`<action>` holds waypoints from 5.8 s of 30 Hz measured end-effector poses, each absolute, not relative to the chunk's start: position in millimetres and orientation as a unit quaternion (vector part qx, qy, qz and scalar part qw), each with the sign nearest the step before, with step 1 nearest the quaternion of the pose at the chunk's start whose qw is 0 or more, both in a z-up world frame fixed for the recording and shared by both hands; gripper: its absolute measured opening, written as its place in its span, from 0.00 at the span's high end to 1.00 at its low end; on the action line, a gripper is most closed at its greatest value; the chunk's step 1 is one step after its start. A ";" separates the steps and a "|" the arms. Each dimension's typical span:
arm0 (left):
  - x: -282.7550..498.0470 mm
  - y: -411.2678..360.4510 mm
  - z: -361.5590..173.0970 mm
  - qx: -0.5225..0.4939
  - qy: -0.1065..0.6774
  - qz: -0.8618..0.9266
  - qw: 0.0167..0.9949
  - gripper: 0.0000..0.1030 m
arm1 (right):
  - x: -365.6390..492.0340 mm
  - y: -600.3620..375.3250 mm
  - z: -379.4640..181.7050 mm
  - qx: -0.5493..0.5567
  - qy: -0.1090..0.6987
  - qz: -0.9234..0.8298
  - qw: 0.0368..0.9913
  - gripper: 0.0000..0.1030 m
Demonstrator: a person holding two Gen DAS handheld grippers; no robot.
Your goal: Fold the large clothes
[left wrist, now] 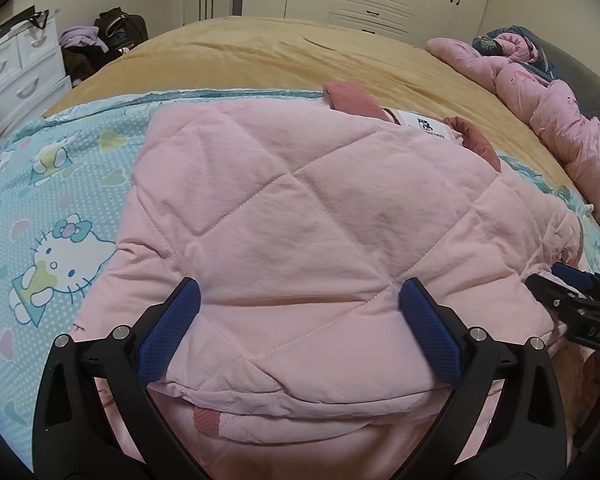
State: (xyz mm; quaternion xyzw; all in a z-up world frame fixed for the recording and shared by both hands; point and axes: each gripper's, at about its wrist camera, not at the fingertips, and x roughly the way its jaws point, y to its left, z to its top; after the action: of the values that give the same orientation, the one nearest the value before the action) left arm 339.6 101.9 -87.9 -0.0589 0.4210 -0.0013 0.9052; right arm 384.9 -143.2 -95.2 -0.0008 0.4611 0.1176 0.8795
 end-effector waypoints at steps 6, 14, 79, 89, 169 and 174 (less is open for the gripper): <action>337.7 102.3 -80.7 -0.063 0.423 -0.006 0.904 0.09 | 377.4 -153.2 -87.7 0.027 0.455 0.135 0.880 0.14; 336.8 101.2 -67.4 -0.066 0.421 -0.004 0.905 0.09 | 362.9 -154.5 -78.0 0.025 0.445 0.136 0.885 0.06; 175.4 77.4 67.9 -0.073 0.312 -0.007 0.947 0.09 | 216.9 -221.8 74.2 0.090 0.308 0.194 0.927 0.04; 147.6 86.9 62.1 -0.074 0.320 0.007 0.944 0.09 | 188.5 -225.2 69.3 0.066 0.324 0.195 0.923 0.04; 22.2 198.6 -99.2 -0.153 0.514 0.098 0.839 0.16 | 49.7 -333.2 -112.5 0.089 0.580 0.192 0.787 0.04; 19.5 195.4 -90.2 -0.160 0.491 0.076 0.853 0.64 | 41.6 -337.6 -115.1 0.094 0.586 0.218 0.775 0.04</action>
State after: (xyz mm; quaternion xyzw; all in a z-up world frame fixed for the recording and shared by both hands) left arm 19.5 195.4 -90.2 -0.1601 0.4910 0.0764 0.8529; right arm 41.6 -337.6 -115.1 0.0943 0.5859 0.2175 0.7749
